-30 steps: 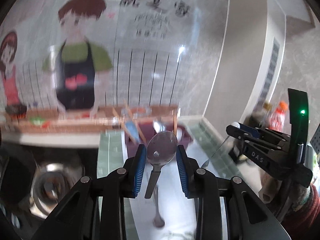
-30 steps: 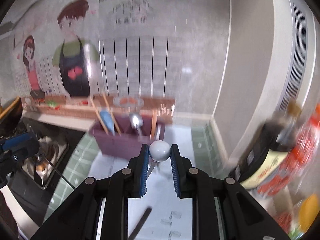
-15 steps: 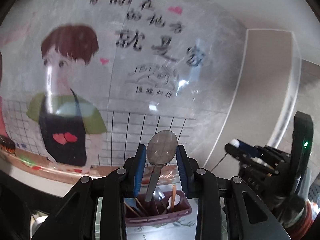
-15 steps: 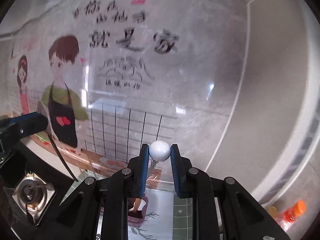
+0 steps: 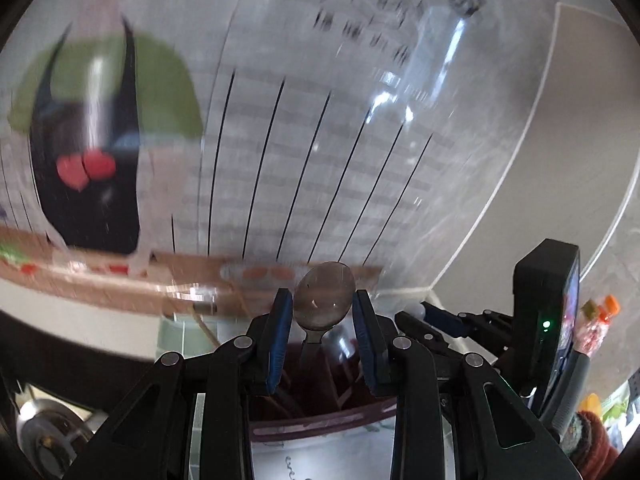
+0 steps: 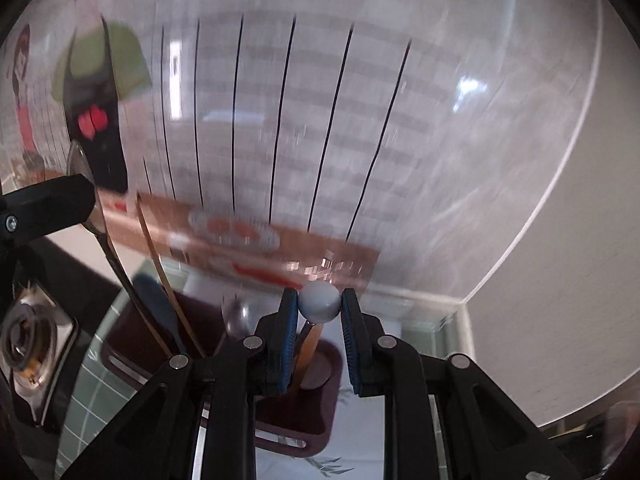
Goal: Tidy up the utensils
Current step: 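Lower both spoons into the caddy and open both grippers, then move the left gripper to a black spoon while the right moves to a clear spoon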
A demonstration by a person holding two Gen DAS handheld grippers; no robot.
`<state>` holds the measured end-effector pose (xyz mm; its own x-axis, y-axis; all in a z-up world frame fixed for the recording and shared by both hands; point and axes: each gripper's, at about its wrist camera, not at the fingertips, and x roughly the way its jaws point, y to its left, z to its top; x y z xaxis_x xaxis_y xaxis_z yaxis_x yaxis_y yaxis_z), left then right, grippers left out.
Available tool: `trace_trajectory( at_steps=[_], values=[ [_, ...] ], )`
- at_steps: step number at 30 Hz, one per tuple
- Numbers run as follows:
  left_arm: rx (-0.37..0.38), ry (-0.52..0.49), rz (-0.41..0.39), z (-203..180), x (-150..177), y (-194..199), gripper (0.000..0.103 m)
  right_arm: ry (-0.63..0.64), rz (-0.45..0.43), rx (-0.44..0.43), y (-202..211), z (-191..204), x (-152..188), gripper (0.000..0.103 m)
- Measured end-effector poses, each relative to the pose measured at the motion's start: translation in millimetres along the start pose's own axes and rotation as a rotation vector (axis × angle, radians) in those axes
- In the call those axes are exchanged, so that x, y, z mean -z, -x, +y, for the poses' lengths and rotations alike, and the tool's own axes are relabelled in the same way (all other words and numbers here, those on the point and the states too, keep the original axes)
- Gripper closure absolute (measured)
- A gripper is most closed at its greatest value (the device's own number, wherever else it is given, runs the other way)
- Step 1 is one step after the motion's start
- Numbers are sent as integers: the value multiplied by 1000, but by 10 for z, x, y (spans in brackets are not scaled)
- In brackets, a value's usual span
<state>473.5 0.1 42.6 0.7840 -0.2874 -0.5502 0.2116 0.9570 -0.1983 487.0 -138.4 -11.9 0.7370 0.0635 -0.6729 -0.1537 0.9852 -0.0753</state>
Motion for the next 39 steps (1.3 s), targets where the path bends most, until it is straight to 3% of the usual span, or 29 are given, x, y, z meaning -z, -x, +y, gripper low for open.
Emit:
trace_trajectory(
  at_steps=[4,9,13,14,19,22,30,34,39],
  values=[
    [-10,37,81,78,155,-233,71,13,70,-24,-172,11,164,83],
    [9,99,203,184,338,-463,71,30,93,-18,-210,25,252,80],
    [24,121,238,221,389,-480,70,26,71,-23,-22,-22,311,56],
    [14,114,221,212,383,-409,70,22,59,-19,35,-50,323,49],
    [-23,43,112,86,335,108,67,-4,-6,15,561,-190,522,29],
    [-46,-8,121,-26,464,356,65,-15,10,7,801,-226,760,17],
    [-92,-57,273,-72,1366,596,64,8,172,-100,1036,2,1689,16],
    [-137,-17,311,36,1795,665,64,18,264,-205,1122,283,2179,16],
    [-178,64,319,179,2066,771,64,49,307,-236,1168,714,2545,20]
  ],
)
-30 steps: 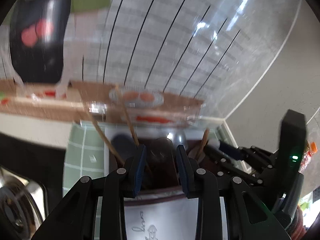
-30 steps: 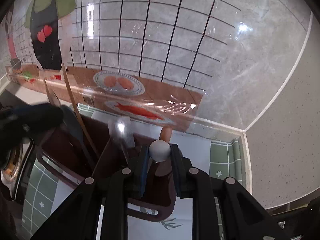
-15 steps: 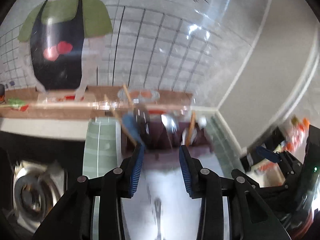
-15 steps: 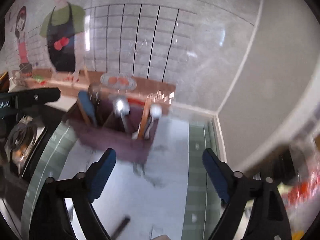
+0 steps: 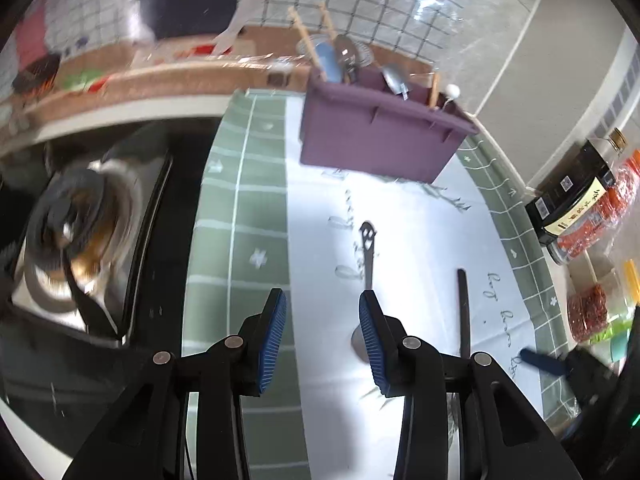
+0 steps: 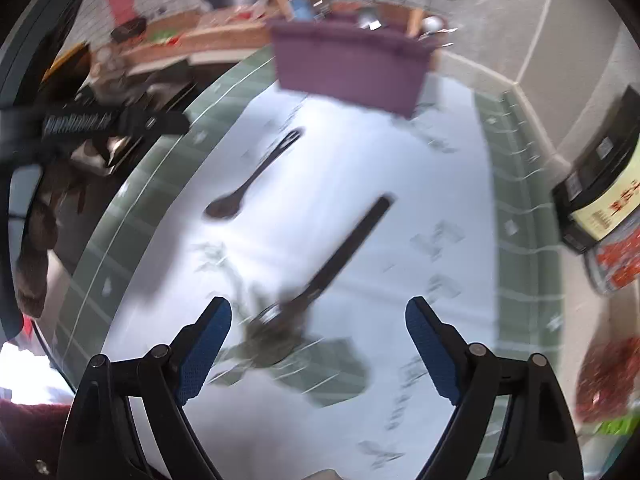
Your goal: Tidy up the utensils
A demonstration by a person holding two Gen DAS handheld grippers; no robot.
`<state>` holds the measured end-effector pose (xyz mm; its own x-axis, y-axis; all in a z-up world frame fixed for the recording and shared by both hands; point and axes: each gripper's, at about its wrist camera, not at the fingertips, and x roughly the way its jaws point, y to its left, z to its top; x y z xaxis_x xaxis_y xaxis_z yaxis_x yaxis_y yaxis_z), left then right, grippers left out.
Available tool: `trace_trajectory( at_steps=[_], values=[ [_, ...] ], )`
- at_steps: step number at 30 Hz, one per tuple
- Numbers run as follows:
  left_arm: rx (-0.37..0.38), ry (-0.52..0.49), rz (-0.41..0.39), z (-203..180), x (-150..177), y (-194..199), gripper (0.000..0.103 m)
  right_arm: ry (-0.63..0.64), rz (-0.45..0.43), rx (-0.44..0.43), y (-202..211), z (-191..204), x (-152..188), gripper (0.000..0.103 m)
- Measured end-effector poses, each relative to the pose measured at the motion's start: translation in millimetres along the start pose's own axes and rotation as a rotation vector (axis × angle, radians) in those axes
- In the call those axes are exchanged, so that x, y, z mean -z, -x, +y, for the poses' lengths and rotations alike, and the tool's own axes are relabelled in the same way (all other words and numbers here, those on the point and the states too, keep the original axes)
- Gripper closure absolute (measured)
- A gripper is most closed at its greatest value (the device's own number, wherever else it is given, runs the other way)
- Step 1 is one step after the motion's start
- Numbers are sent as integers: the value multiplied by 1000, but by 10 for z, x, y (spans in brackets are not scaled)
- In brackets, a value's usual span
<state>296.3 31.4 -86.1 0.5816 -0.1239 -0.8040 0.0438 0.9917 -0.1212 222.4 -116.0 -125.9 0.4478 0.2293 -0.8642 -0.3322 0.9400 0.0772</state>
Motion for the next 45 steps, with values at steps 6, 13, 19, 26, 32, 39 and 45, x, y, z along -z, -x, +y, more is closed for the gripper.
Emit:
trace_trajectory(
  at_steps=[6,13,19,26,32,39,45],
  values=[
    [-15,-10,-47,-46,136,125,64,-15,40,34,-150,102,102,41],
    [6,-22,-22,-172,364,2,61,-52,19,53,-93,-27,180,71],
    [4,-73,-22,-405,509,-225,60,-116,-14,103,29,-315,146,72],
    [-28,-56,4,-417,498,-449,60,-179,-17,118,83,-573,180,72],
    [-92,-112,-6,-540,501,-498,61,-192,-18,134,77,-614,214,72],
    [-162,-140,-74,-521,533,-391,76,-171,-49,133,174,-614,176,72],
    [-153,-193,-307,-565,348,315,76,-173,-117,84,417,-673,54,72]
  ],
)
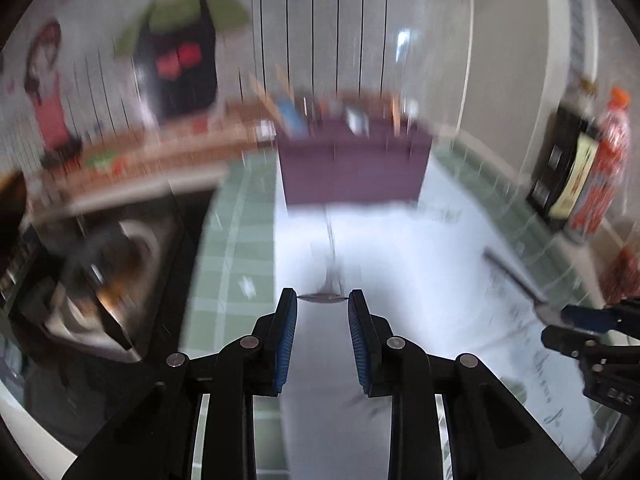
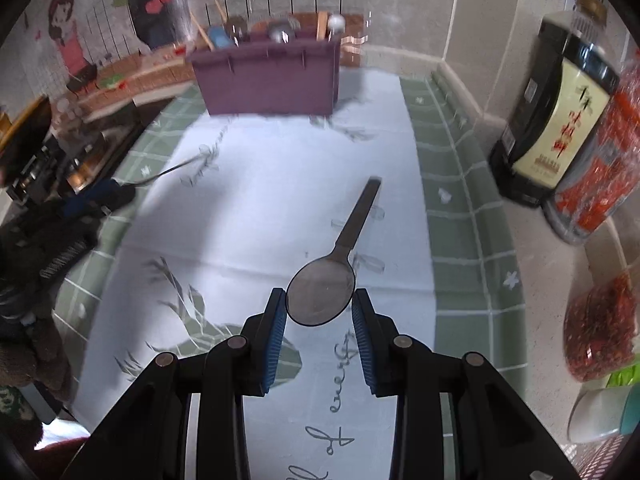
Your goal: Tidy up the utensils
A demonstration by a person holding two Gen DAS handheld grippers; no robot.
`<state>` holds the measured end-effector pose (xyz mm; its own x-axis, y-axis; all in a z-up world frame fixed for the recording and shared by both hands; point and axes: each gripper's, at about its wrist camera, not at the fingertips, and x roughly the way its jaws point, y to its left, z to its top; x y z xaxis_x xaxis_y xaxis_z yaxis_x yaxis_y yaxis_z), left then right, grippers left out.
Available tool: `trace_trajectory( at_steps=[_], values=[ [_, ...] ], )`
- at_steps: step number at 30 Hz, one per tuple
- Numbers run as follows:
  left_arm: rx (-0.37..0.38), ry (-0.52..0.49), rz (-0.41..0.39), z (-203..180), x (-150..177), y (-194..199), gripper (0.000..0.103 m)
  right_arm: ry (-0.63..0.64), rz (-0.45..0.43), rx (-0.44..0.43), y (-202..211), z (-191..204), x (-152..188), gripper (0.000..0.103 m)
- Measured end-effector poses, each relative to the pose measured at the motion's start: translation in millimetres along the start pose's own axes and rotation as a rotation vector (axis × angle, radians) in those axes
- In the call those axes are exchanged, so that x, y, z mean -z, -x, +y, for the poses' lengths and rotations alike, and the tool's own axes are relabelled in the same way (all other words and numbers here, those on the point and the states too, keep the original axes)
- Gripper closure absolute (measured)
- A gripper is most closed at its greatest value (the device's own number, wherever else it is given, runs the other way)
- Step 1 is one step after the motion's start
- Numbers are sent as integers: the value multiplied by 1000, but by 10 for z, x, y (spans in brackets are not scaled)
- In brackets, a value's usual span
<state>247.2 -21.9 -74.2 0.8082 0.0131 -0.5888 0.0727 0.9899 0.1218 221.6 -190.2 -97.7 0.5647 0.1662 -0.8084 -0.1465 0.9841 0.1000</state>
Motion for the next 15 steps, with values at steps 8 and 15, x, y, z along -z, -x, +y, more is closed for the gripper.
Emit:
trace_trajectory(
  at_steps=[8,15],
  values=[
    [11,36,-96,233,-412,273,101,19,-147,10,413,-81,-442,103],
    [62,108,7,434,-396,107,101,11,-118,-16,339,-237,-676,102]
  ],
)
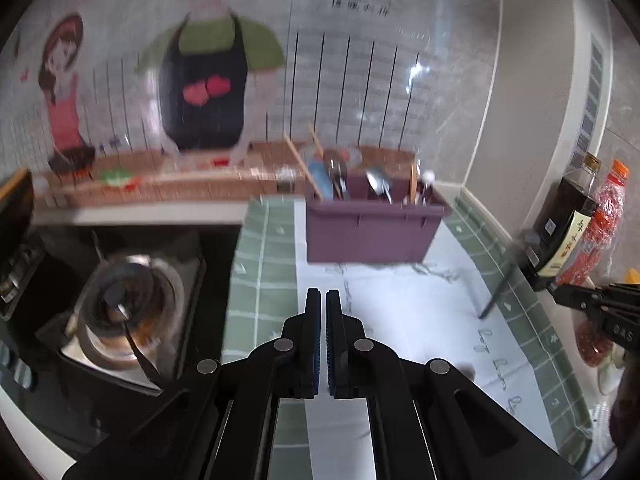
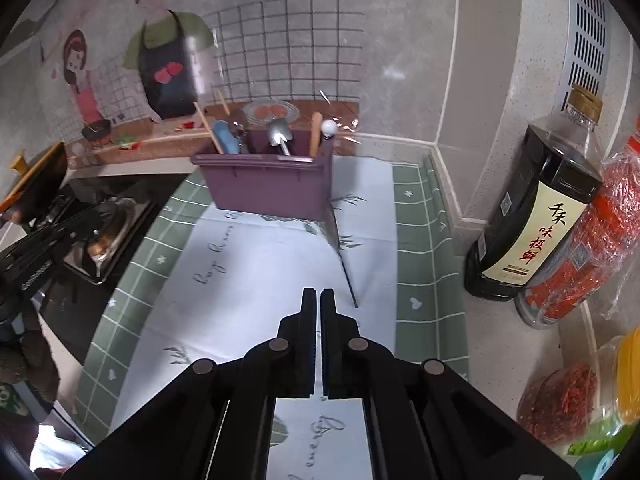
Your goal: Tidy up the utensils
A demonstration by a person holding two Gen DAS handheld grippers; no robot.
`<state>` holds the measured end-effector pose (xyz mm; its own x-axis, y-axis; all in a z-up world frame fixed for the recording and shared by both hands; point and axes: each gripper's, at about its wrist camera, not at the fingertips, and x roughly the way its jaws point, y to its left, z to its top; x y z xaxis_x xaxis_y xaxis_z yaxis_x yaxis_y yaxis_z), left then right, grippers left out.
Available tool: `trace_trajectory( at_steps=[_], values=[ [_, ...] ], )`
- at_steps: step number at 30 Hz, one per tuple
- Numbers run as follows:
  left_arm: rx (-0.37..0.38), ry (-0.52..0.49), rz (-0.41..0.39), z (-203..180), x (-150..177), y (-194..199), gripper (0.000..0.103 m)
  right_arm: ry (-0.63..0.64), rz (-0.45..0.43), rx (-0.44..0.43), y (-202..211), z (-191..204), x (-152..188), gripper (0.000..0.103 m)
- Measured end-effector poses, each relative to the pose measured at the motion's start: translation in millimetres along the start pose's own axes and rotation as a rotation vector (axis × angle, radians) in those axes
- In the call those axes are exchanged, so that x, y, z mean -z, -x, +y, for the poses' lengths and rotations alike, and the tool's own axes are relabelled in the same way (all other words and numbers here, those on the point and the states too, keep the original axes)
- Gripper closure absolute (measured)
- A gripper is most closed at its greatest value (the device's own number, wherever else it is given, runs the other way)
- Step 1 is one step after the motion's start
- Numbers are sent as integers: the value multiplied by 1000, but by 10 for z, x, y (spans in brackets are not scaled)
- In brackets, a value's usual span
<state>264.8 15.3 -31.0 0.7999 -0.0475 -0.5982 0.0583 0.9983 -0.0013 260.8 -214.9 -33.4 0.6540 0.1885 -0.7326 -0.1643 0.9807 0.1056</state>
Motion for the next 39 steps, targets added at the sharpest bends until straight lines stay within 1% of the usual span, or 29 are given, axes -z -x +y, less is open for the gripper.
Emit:
trace_trajectory(
  at_steps=[3,5,6,7,8,9,10,12,13,14,16,18,19,21,23,25,27,28,29,31,32,33,35,37,39],
  values=[
    [94,-3,111,0,58,-212,101,-22,40,18,-138,-139,12,102],
    [162,-47,186,-89,102,-383,99,-41,67,26,-206,-230,50,102],
    [215,-81,237,-169,139,-512,99,-51,81,27,-238,-271,76,102],
    [243,-95,266,-222,168,-588,99,-56,98,30,-275,-300,111,102],
    [279,-108,302,-285,192,-704,99,-53,109,31,-300,-308,133,98],
    [316,-113,341,-333,220,-843,99,-46,129,39,-343,-304,170,98],
    [335,-109,376,-360,247,-992,99,-35,152,45,-395,-291,205,97],
    [328,-92,421,-367,287,-1228,99,-20,185,41,-474,-271,247,87],
    [326,-87,433,-355,296,-1303,99,-16,194,49,-504,-261,264,77],
    [326,-80,443,-333,304,-1361,99,-14,196,55,-520,-265,275,69],
    [330,-78,463,-290,316,-1436,99,-15,202,64,-559,-295,284,66],
    [332,-84,509,-257,362,-1484,99,-20,211,71,-604,-331,274,65],
    [350,-85,514,-228,376,-1457,99,-23,216,75,-632,-352,266,63],
    [377,-97,565,-212,435,-1386,99,-26,219,74,-671,-374,255,59],
    [417,-132,625,-255,530,-1297,99,-26,218,70,-701,-390,248,52],
    [469,-240,671,-429,658,-1114,98,-29,215,66,-719,-403,240,50],
    [494,-321,675,-596,702,-970,96,-37,214,64,-741,-433,236,50],
    [491,-345,658,-675,695,-916,91,-40,214,63,-749,-444,233,50],
    [480,-360,621,-780,653,-879,87,-43,214,62,-756,-458,226,49],
    [474,-370,557,-935,573,-898,63,-49,211,62,-759,-474,221,49],
    [460,-366,545,-1009,550,-948,58,-51,211,60,-755,-481,219,49],
    [441,-360,550,-1064,539,-1005,53,-51,212,60,-749,-481,219,49],
    [368,-348,556,-1188,524,-1151,53,-42,204,62,-710,-473,222,48],
    [295,-326,551,-1206,494,-1242,53,-37,190,67,-662,-481,225,47],
    [269,-284,548,-1172,480,-1284,53,-42,178,76,-632,-502,228,45]
  ],
)
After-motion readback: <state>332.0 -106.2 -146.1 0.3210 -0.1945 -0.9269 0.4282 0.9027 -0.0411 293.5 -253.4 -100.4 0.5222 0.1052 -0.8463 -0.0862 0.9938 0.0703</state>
